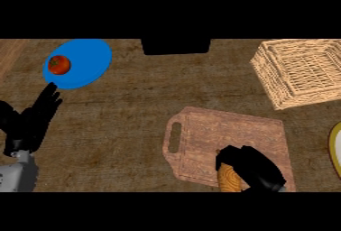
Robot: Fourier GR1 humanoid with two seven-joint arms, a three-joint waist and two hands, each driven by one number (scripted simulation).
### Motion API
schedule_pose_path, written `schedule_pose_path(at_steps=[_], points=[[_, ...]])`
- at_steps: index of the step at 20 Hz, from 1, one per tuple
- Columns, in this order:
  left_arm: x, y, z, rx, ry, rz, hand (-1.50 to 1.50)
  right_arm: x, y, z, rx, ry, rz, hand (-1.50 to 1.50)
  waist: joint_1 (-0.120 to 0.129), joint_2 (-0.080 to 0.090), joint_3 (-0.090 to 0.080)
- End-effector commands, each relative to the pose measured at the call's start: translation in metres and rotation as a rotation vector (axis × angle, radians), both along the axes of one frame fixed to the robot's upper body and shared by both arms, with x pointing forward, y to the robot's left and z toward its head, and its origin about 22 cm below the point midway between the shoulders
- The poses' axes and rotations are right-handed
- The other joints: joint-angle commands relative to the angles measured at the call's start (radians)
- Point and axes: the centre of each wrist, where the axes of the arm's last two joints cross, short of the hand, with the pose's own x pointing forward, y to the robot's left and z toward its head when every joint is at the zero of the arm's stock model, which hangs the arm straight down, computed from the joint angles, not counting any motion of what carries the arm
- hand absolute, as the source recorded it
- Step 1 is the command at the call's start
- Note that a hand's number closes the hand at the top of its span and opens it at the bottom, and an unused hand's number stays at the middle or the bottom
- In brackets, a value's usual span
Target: Pick the croissant from the cutting board and place it in the basket
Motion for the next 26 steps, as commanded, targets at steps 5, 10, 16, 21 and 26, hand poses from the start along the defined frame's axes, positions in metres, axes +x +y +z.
schedule_pose_path(at_steps=[5,10,16,21,26], points=[[0.001,0.002,0.007,0.006,-0.007,0.003,0.00,-0.098,-0.044,0.016,0.427,0.076,0.047,1.50,-0.023,0.011,0.004],[-0.001,0.013,0.010,0.006,-0.008,0.008,0.00,-0.125,-0.058,0.069,0.683,-0.064,0.060,1.50,-0.020,0.011,0.002],[-0.006,-0.009,-0.002,0.005,-0.012,-0.026,0.00,-0.153,-0.087,0.138,0.674,-0.198,-0.078,1.50,0.010,0.017,0.001],[0.010,-0.003,-0.001,0.030,-0.031,-0.035,0.00,-0.149,-0.106,0.165,0.698,-0.272,-0.181,1.50,0.037,0.027,0.001],[0.007,-0.011,0.017,0.010,-0.035,-0.061,0.00,-0.143,-0.121,0.197,0.686,-0.338,-0.260,1.50,0.052,0.023,0.001]])
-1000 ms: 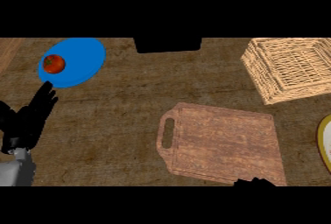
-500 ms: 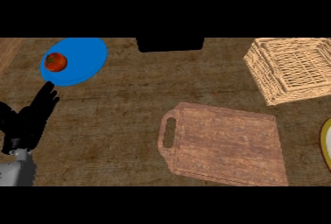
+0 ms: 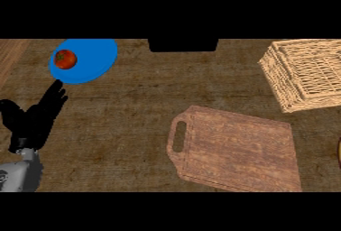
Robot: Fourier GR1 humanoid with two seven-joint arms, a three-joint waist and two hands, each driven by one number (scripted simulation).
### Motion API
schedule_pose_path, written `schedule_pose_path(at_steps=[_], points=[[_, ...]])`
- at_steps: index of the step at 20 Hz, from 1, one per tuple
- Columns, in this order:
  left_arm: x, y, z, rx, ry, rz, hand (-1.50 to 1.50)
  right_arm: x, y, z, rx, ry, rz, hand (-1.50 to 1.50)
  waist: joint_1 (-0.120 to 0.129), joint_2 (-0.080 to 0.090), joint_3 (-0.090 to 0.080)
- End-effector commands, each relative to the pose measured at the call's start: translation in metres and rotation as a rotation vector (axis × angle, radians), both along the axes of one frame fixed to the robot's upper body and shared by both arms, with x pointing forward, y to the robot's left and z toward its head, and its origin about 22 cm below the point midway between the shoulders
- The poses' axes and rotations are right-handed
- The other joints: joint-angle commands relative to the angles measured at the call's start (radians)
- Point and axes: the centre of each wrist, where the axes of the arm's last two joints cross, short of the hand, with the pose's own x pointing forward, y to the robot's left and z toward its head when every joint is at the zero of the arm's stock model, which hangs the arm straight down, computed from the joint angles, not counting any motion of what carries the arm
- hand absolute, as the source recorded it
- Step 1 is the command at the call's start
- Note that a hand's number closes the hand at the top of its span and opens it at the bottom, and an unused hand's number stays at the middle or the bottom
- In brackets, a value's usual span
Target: Pick the croissant from the cutting board and place it in the basket
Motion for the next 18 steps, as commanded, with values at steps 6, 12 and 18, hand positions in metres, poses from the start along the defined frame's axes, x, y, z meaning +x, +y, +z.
schedule_pose_path(at_steps=[6,12,18], points=[[0.014,-0.010,0.021,0.012,-0.012,-0.048,0.00,0.032,0.007,0.057,0.081,-0.098,-0.142,1.50,0.037,0.005,0.000],[0.020,-0.016,0.004,0.007,-0.005,-0.026,0.00,0.081,-0.011,0.109,-0.007,-0.139,-0.323,1.50,0.039,0.006,0.000],[0.023,-0.029,0.004,-0.012,0.005,-0.032,0.00,0.141,-0.038,0.112,-0.008,-0.145,-0.444,1.50,0.041,0.006,0.002]])
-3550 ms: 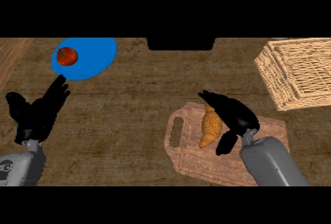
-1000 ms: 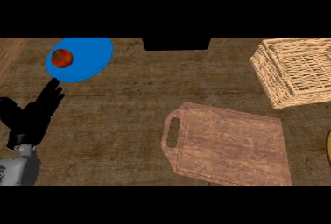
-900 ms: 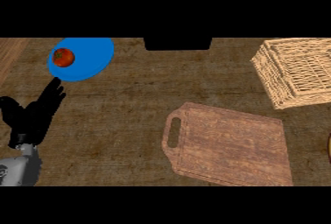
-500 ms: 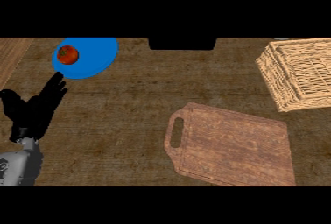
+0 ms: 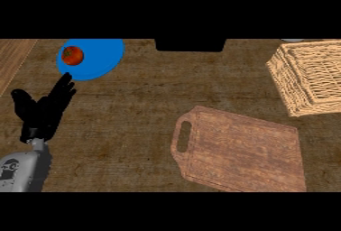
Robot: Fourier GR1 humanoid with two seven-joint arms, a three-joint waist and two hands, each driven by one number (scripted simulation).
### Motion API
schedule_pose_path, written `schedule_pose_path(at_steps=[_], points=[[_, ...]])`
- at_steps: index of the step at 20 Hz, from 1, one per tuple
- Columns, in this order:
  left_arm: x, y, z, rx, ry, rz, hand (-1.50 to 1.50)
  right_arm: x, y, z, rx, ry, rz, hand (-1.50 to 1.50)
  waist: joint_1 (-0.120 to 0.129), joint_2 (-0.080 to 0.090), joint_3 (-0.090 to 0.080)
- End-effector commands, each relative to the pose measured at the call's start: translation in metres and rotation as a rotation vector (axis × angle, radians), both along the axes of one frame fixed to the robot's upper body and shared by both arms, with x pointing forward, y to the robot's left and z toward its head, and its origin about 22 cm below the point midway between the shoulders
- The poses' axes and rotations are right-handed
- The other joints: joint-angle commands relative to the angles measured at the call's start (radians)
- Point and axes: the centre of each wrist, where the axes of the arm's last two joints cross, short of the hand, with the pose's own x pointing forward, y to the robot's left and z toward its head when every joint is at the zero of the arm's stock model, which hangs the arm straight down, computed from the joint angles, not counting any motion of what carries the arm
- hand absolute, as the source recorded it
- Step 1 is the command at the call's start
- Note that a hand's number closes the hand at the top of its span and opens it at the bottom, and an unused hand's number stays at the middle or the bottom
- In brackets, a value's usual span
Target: Pick the croissant from the cutting board and place it in the basket
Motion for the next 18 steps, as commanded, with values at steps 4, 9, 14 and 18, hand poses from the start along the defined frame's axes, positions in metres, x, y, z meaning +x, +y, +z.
schedule_pose_path(at_steps=[4,9,14,18], points=[[-0.014,-0.003,-0.018,0.004,0.010,-0.005,0.00,0.057,-0.046,-0.006,-0.003,0.016,-0.050,1.50,-0.006,-0.002,0.002],[-0.005,0.003,0.004,0.008,-0.005,-0.014,0.00,0.095,-0.055,-0.042,-0.045,0.014,-0.049,1.50,-0.008,-0.002,0.002],[0.005,0.000,0.015,-0.005,0.018,-0.003,0.00,0.118,-0.081,-0.069,0.030,0.029,-0.034,1.50,-0.012,-0.002,0.002],[0.003,0.010,0.003,-0.009,0.008,0.006,0.00,0.144,-0.081,-0.083,0.040,0.032,-0.034,1.50,-0.009,-0.001,0.002]])
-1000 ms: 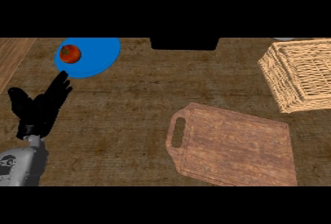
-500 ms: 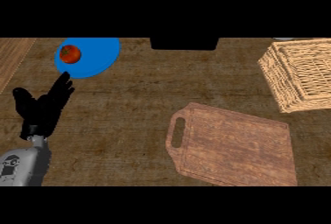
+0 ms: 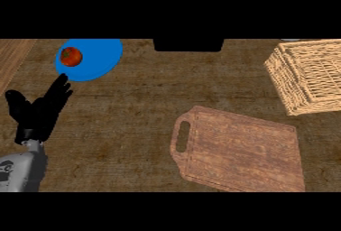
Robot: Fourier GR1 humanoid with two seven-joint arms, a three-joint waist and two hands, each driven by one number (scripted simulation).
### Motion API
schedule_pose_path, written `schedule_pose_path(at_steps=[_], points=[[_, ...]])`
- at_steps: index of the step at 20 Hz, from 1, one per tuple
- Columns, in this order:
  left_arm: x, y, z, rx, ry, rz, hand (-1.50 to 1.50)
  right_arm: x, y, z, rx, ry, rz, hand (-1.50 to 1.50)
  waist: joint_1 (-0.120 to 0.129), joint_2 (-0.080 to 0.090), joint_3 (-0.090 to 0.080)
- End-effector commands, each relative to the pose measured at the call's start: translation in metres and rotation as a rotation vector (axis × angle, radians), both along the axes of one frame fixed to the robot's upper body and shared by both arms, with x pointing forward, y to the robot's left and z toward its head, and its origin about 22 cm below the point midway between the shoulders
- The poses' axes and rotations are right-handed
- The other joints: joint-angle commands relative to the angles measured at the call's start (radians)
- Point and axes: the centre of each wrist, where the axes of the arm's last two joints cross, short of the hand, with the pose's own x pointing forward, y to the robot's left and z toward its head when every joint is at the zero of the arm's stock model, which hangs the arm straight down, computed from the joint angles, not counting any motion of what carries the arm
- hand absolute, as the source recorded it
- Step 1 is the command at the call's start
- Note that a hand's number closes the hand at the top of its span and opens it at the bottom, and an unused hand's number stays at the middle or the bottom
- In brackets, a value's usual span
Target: Pick the croissant from the cutting board and place it in the basket
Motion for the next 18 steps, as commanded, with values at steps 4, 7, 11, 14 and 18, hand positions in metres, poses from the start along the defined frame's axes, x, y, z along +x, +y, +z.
schedule_pose_path(at_steps=[4,7,11,14,18], points=[[0.013,-0.003,0.010,0.009,-0.009,-0.011,0.00,0.020,-0.023,-0.040,0.118,0.031,-0.192,-1.50,0.001,0.004,0.001],[0.003,0.003,0.009,0.003,-0.016,-0.005,0.00,0.048,-0.014,-0.038,0.057,0.050,-0.159,-1.50,0.008,0.002,0.000],[-0.007,-0.008,-0.004,0.002,0.005,0.009,0.00,0.041,-0.037,-0.040,0.080,0.001,-0.085,-1.50,0.000,0.000,0.000],[-0.004,-0.012,-0.006,0.012,0.003,0.014,0.00,0.057,-0.021,-0.026,0.111,-0.033,-0.045,-1.50,-0.002,-0.001,0.000],[-0.017,-0.005,-0.009,-0.001,0.006,-0.004,0.00,0.045,-0.056,-0.017,0.345,-0.045,-0.164,-1.50,0.006,0.000,0.001]])
